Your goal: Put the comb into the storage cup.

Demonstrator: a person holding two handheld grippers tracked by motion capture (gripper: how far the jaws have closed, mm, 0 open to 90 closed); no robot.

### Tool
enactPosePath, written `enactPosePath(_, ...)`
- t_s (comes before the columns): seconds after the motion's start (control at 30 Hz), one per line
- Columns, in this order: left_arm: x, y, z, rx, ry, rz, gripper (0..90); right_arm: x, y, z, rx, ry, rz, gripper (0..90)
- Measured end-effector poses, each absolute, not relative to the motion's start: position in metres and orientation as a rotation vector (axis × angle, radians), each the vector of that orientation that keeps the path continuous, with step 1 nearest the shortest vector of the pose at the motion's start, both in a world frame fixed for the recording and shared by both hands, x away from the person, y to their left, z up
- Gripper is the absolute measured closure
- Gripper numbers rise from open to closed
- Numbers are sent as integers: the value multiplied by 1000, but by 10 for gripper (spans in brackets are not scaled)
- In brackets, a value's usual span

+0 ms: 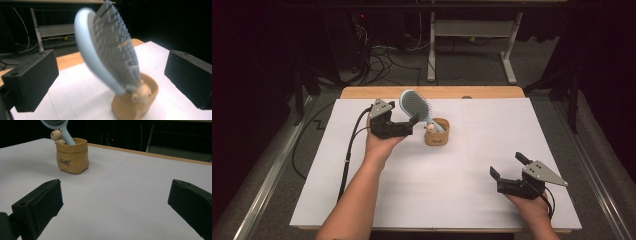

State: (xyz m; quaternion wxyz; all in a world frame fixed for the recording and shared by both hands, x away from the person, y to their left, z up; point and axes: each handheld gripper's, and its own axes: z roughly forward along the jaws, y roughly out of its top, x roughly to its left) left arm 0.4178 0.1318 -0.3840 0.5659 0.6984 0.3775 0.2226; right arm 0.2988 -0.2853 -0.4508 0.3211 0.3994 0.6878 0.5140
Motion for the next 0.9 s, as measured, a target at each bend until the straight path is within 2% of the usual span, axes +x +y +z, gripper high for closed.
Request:
enactPosePath(0.5,372,171,-440,1696,887,475,11,298,-285,-452,1056,1810,1337,2)
enactPosePath(0.9,329,213,-451,1719,879,513,4,297,-285,-454,1070,1810,1329,2)
